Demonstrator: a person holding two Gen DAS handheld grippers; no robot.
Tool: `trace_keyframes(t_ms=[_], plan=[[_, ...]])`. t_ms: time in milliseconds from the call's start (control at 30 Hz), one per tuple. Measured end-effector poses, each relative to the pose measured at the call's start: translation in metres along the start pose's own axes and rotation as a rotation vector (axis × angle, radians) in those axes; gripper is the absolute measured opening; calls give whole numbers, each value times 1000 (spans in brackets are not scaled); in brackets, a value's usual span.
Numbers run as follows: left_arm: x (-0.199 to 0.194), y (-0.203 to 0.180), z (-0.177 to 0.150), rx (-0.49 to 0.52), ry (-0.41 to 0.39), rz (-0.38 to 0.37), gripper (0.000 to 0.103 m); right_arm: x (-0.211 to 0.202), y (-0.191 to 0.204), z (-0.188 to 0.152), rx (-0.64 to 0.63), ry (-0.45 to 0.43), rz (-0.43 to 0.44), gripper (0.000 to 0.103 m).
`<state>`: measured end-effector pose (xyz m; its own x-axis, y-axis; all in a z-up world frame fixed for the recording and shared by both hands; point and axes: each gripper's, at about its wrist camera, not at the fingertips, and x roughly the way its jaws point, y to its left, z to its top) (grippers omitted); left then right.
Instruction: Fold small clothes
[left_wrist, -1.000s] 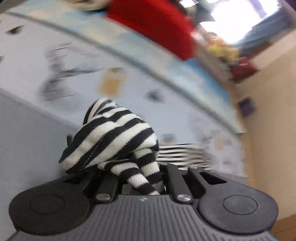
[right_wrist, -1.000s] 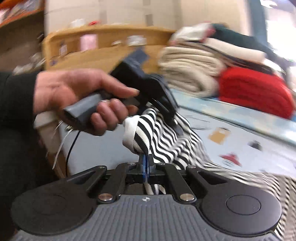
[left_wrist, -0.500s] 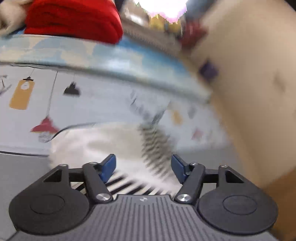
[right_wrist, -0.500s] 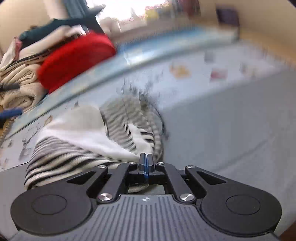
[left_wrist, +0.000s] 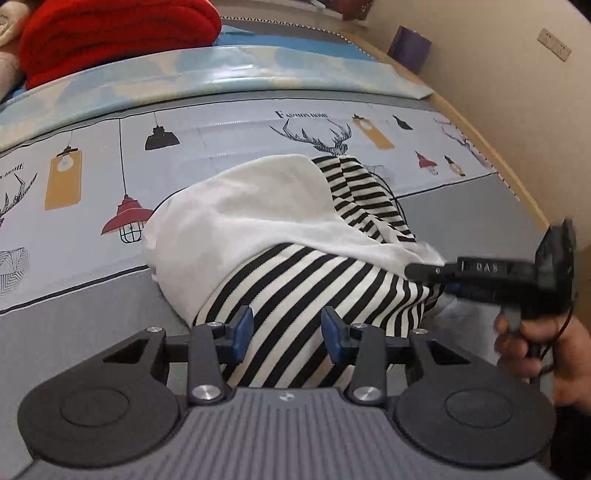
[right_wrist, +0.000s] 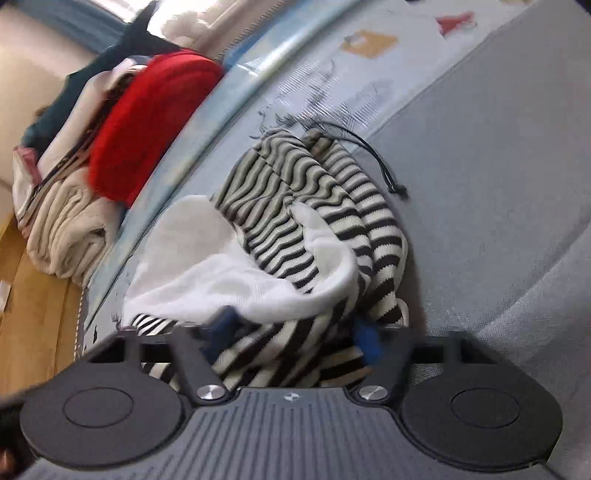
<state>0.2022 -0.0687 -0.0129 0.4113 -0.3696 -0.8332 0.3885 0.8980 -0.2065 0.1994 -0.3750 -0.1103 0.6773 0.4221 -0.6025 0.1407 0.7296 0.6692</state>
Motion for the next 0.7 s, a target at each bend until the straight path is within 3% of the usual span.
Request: trace_keyframes(t_ms=[67, 167, 233, 267, 333, 367, 433, 500, 567, 633, 700], plan=[[-3, 1, 1, 1, -10, 1, 45, -1, 13, 2, -49, -22, 11, 13], [-8, 1, 3, -10, -33, -16, 45, -31, 45, 5, -184, -125, 61, 10], [-9, -4, 5, -1, -40, -35, 45, -69, 48, 13, -130, -215, 89, 10], [-8, -8, 5, 11, -40, -49, 45, -85, 46, 14, -114, -249, 82, 10], [-3, -23, 6, 60, -42, -76, 45, -107, 38, 7, -159, -326, -25, 10], [0, -31, 5, 86, -42, -86, 45, -107, 29, 3, -196, -327, -104, 10], [7, -47, 3, 138, -31, -106, 45, -86, 0, 1, -159, -228, -221, 10], [17, -57, 1, 168, -13, -111, 45, -64, -30, 1, -48, -122, -216, 15], [36, -58, -7, 166, 66, -109, 44, -64, -39, 1, -19, -136, -202, 24], [65, -60, -24, 224, 184, -55, 43, -77, -35, 4, -35, -178, -217, 28], [72, -68, -39, 344, 177, -10, 44, -89, -24, 11, -71, -205, -293, 32]])
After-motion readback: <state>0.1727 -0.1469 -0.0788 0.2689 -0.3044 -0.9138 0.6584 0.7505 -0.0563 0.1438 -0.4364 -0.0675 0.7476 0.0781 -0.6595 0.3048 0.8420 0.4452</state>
